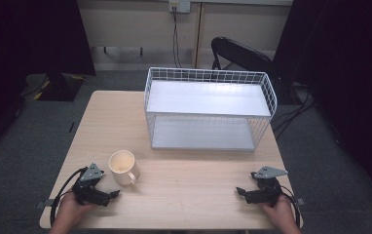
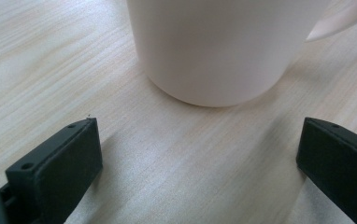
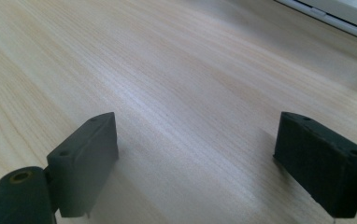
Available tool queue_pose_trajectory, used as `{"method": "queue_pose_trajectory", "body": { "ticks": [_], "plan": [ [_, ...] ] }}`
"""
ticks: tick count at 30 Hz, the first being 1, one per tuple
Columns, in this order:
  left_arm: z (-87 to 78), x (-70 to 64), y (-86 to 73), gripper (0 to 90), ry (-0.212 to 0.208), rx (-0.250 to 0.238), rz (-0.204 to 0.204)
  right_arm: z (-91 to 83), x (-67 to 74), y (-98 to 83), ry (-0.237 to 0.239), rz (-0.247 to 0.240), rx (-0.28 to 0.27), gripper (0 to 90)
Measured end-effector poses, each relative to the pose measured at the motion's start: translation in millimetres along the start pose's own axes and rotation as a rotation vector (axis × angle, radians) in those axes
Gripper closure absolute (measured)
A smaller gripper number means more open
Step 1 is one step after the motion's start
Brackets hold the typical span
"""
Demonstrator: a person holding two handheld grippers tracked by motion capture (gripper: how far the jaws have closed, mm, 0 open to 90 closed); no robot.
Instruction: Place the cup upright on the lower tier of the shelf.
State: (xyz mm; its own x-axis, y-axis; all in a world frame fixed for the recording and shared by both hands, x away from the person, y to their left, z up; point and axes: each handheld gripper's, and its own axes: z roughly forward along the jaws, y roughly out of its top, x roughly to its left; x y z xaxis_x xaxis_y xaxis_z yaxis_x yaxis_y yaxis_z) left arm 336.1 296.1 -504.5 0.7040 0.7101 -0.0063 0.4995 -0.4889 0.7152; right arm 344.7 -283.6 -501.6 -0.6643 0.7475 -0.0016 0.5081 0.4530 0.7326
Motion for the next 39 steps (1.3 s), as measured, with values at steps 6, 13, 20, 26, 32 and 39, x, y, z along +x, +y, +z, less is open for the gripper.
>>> {"method": "queue_pose_trajectory", "body": {
  "ticks": [6,13,20,26,32,39],
  "plan": [
    [-1.3,-0.7,1.7,0.5,0.024,0.019,-0.028,0.0,0.1,0.1,-0.001,0.001,0.0,12.8],
    [-6.4,0.8,11.4,18.1,0.02,0.073,-0.043,-0.2,0.4,-0.1,-0.003,0.004,0.0,12.8],
    [-17.7,0.6,14.1,22.5,-0.027,0.085,-0.067,0.4,0.8,0.4,-0.009,0.009,0.001,12.5],
    [-39.3,2.4,20.8,22.8,-0.05,0.049,-0.088,0.5,0.9,0.4,-0.011,0.01,0.0,12.5],
    [-51.2,10.5,28.0,24.6,-0.05,0.028,-0.146,0.4,1.2,0.3,-0.013,0.012,0.001,12.5],
    [-55.6,16.7,36.5,25.1,-0.064,0.038,-0.207,0.4,1.2,0.4,-0.013,0.012,0.001,12.5]
  ]
}}
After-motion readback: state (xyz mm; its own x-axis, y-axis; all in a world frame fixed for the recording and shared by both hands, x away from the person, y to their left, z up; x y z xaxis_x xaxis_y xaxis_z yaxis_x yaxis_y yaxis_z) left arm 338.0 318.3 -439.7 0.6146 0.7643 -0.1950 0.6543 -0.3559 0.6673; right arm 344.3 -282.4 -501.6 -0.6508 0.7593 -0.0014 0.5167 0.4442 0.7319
